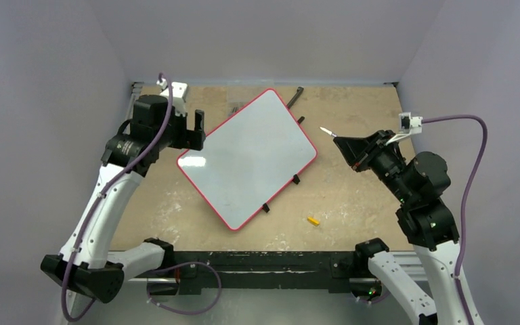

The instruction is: Write a sentence on the whiteboard

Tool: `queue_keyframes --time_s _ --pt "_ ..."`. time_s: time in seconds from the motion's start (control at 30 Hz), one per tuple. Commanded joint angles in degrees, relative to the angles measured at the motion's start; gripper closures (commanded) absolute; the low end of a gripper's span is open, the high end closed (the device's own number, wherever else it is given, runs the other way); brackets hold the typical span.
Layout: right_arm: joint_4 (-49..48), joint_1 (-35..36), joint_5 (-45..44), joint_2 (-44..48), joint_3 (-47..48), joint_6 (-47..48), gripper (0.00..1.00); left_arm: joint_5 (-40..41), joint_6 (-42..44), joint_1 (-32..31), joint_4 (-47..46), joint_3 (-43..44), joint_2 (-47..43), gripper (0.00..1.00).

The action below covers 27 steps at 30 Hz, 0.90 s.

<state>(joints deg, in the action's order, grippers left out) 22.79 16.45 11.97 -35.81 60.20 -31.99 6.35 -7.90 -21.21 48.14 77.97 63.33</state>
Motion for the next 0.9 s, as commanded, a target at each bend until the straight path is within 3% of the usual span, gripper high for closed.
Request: queue_keyframes --time_s 0.0,0.17,0.27,0.5,0.87 --pt "-1.13 -0.14 2.87 -0.37 0.17 -0.10 1.00 -19.10 -2.79 10.28 -5.95 1.87 3.25 0.00" --pt "-1.29 -0.11 5.08 -0.91 -1.01 -0.11 1.00 -34.44 -3.41 16.69 -9.60 4.45 10.87 0.01" --pt "-1.00 -0.10 5.65 -1.27 -1.42 0.29 1.00 -39.41 -2.17 17.87 -9.79 7.70 16.40 0.03" --pt "-1.80 -0.17 6.15 -2.20 -2.82 0.98 1.00 -43.04 0.13 20.23 -3.76 18.84 30.21 0.09" --pt "-3.55 -0.16 7.62 -5.47 -3.53 1.87 1.00 -52.16 4.16 21.21 -1.32 18.01 37.49 0.15"
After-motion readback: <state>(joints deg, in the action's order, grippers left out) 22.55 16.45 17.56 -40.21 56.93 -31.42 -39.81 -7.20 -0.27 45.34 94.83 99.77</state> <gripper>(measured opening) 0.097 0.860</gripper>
